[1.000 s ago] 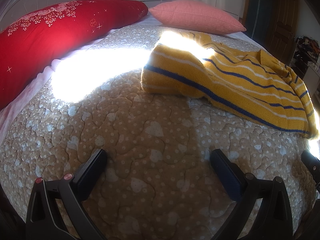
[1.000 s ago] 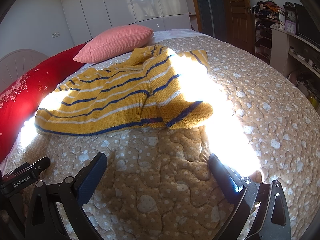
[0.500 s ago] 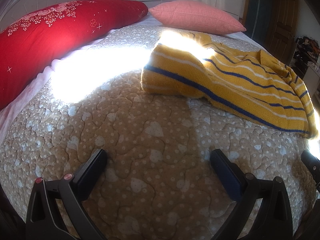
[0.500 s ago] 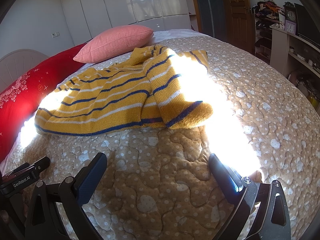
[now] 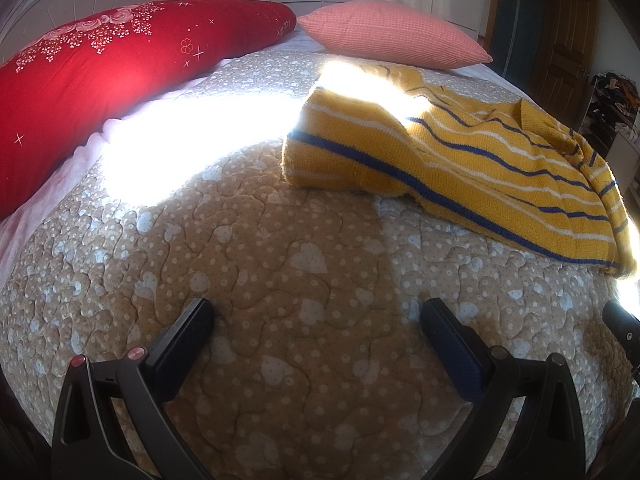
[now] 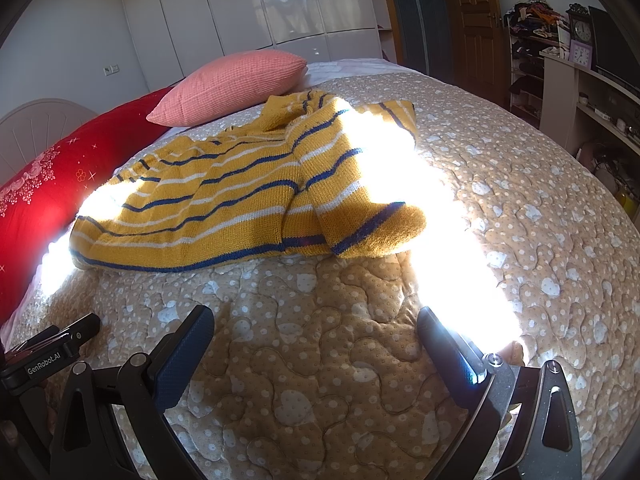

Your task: Fold small clothes

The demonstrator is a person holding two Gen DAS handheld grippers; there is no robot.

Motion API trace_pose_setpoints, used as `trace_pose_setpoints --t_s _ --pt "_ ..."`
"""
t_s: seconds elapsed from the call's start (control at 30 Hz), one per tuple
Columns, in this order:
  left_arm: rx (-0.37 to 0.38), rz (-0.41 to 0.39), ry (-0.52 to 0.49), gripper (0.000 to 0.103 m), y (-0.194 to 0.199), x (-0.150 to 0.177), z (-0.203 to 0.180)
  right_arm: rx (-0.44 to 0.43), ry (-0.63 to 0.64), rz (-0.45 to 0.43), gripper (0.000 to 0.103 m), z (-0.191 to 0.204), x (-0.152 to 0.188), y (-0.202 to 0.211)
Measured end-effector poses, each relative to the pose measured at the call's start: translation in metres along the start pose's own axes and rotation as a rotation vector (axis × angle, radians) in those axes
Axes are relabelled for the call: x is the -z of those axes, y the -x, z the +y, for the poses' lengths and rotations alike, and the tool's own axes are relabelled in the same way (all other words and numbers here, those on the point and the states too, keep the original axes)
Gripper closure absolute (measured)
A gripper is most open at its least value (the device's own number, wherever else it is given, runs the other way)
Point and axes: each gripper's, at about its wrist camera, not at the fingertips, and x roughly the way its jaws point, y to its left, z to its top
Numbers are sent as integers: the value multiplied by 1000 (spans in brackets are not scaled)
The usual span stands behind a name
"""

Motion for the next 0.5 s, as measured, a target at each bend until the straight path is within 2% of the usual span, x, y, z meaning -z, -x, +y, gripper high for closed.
trace_pose_setpoints --t_s 0.5 --pt "-1 -1 0 0 0 1 -1 0 0 0 0 0 0 0"
